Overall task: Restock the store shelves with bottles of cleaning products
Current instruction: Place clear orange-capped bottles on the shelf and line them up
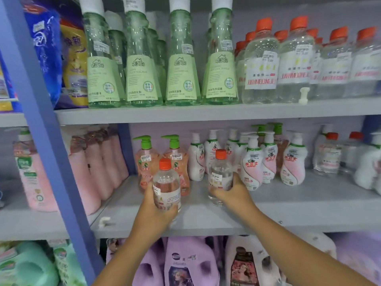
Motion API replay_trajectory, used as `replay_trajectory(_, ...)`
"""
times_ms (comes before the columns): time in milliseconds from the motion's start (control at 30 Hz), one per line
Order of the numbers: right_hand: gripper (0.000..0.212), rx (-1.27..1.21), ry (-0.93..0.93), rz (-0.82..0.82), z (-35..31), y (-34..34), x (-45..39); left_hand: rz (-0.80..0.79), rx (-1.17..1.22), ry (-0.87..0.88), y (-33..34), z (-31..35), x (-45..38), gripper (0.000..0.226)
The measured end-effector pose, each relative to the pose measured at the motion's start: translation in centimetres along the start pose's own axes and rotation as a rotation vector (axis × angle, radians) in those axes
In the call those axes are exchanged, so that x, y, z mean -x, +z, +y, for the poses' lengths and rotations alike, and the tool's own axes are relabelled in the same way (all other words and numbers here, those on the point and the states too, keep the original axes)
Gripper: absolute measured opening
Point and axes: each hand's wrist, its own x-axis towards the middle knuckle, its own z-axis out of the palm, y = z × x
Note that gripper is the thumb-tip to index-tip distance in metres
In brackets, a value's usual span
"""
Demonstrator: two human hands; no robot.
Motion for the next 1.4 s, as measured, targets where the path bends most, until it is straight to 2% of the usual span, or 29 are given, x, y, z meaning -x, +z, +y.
replay_trajectory(67,0.05,-0.019,-0.002,0.02,0.0,-0.6,0.8,0.01,0.008,-0.013,0.9,0.8,0.2,0.076)
replay_trajectory(267,0.068,-0.032,-0.013,-0.002,-1.4,-6.2,4.0,0.052,0.092,0.04,5.5,3.8,2.5,0.074)
replay_trajectory(367,0.068,-0.075,-0.069,-0.014,-2.5,-10.4,5.2,0.073,0.098,0.11,8.6,7.7,4.7,0.077)
replay_trajectory(500,0.083,-0.102,-0.165,-0.067,-4.3,-17.2,7.4,0.135,0.12,0.23,12.7,14.1,8.1,0.079)
replay_trajectory(600,0.067,-0.122,-0.248,-0.119,-5.4,-22.5,9.0,0.155,0.118,0.3,15.7,18.8,10.5,0.082)
replay_trajectory(767,0.051,-0.144,-0.349,-0.096,-7.8,-30.3,9.8,0.196,0.115,0.376,20.0,25.5,12.7,0.066)
replay_trajectory(1000,0.052,-0.119,-0.448,-0.086,-12.7,-37.8,8.1,0.269,0.06,0.429,24.3,32.9,12.0,0.067)
replay_trajectory(1133,0.05,-0.131,-0.48,-0.022,-15.2,-40.1,6.3,0.306,0.032,0.472,25.2,36.8,9.8,0.069)
replay_trajectory(1267,0.048,-0.123,-0.506,0.021,-17.7,-40.9,3.3,0.442,-0.138,0.537,25.8,39.6,6.8,0.08)
replay_trajectory(1400,0.045,-0.069,-0.452,0.002,-18.3,-40.3,-0.9,0.524,-0.282,0.509,27.0,40.8,4.0,0.076)
